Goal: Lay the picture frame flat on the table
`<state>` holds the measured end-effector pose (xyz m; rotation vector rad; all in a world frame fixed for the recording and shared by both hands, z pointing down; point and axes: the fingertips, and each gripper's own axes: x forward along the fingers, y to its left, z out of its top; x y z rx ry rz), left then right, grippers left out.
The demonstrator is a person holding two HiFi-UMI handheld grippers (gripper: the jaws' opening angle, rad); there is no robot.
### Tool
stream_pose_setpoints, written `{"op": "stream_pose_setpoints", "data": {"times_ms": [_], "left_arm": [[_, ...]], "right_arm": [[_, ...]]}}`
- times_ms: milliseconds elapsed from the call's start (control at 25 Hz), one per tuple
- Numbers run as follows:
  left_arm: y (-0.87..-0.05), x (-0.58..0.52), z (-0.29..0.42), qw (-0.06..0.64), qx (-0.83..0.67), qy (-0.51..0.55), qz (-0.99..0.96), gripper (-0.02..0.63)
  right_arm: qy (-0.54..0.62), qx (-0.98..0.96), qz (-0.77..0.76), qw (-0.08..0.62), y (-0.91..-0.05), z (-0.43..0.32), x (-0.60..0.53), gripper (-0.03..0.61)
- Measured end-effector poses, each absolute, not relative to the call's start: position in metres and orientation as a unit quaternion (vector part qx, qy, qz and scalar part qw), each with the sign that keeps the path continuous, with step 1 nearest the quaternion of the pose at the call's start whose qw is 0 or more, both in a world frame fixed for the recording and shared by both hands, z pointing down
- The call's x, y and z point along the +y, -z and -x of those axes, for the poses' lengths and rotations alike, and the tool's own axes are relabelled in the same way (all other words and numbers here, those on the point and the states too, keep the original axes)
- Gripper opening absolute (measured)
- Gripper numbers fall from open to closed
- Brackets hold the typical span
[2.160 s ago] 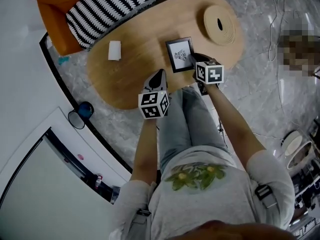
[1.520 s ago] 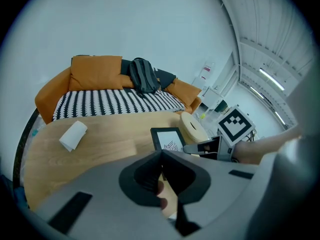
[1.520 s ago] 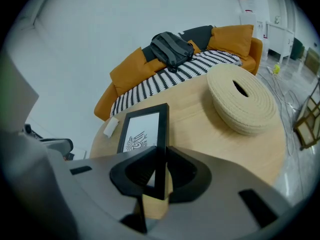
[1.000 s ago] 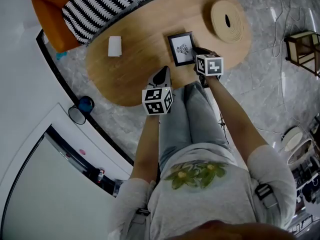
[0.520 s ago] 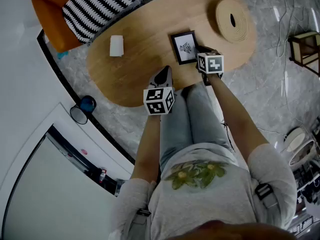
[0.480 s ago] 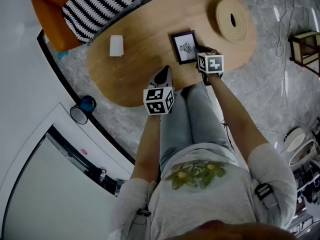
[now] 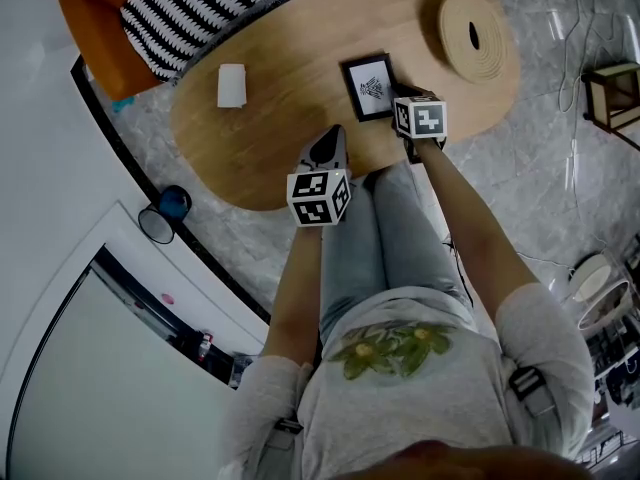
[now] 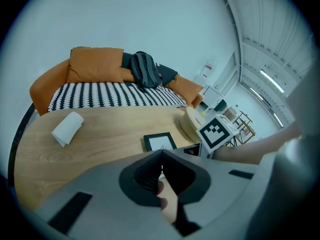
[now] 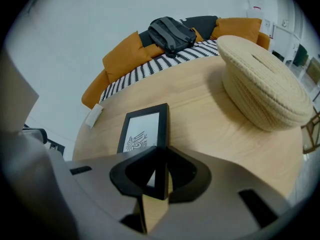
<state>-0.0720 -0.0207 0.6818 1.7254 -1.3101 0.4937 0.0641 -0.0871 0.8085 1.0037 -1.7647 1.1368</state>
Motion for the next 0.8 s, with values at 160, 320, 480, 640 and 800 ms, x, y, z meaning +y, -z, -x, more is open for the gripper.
{"op": "stream_pose_setpoints", "data": {"times_ms": [160,320,480,640,800], "left_arm": [[-0.683,-0.025,0.070,0.445,-0.527,-0.196,-0.697,0.015],[-0.684,-0.026,0.070,0.447,-0.526,-0.196,-0.697,0.015],[-0.688,-0.025,0.071,0.450,-0.527,-0.198,-0.693,0.015],[-0.688,-0.025,0.073,0.452,-0.529,-0.199,-0.690,0.015],[-0.690,-0.027,0.075,0.453,-0.530,-0.200,-0.689,0.015]], "right_arm": [[-0.444,-0.699,-0.392,0.401,-0.817,-0.063,-0.089,0.075],[-0.446,-0.695,-0.388,0.409,-0.820,-0.060,-0.089,0.075],[-0.445,-0.692,-0.385,0.419,-0.826,-0.060,-0.088,0.075],[-0.447,-0.689,-0.385,0.421,-0.829,-0.060,-0.089,0.075],[-0.450,-0.685,-0.382,0.427,-0.835,-0.060,-0.087,0.077]]}}
